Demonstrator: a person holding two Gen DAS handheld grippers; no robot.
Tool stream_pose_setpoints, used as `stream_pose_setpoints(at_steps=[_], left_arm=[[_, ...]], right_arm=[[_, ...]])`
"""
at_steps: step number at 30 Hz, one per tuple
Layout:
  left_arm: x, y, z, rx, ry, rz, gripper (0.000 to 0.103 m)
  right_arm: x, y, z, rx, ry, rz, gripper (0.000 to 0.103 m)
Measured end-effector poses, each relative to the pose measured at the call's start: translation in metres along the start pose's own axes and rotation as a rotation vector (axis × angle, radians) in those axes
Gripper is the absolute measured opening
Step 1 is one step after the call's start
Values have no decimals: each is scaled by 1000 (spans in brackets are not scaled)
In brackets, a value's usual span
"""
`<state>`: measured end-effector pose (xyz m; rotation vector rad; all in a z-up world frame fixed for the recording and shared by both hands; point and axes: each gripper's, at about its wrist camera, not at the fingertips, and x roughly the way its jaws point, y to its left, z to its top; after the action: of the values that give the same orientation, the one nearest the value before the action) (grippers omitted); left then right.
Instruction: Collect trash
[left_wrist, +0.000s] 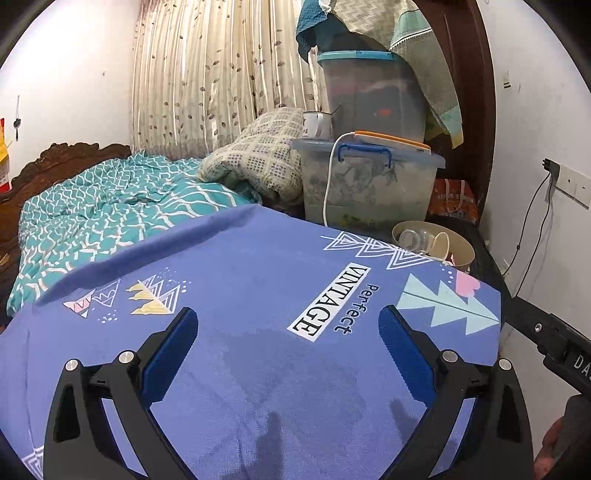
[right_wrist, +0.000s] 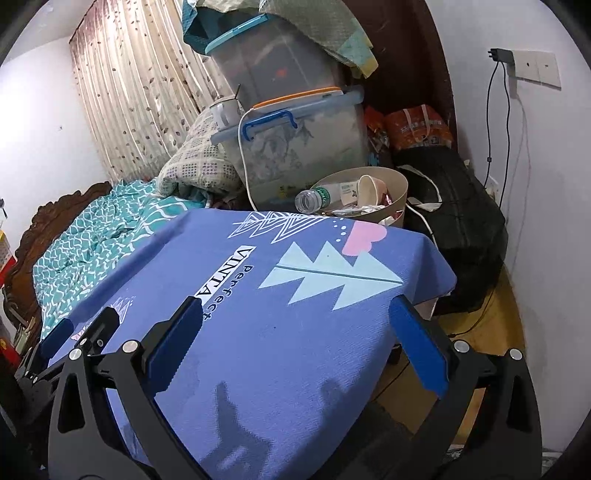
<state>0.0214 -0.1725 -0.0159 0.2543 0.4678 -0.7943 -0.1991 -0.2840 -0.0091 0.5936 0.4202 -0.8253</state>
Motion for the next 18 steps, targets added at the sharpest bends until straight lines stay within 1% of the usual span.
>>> stream_pose_setpoints(at_steps=[8,18], left_arm=[[-2,-4,-1,18,-17,0,94],[-3,-6,-1,27,-25,2,94]], right_arm=[[-6,1,1,-2,-19,5,100],[-4,1,-3,-6,-16,2,100]])
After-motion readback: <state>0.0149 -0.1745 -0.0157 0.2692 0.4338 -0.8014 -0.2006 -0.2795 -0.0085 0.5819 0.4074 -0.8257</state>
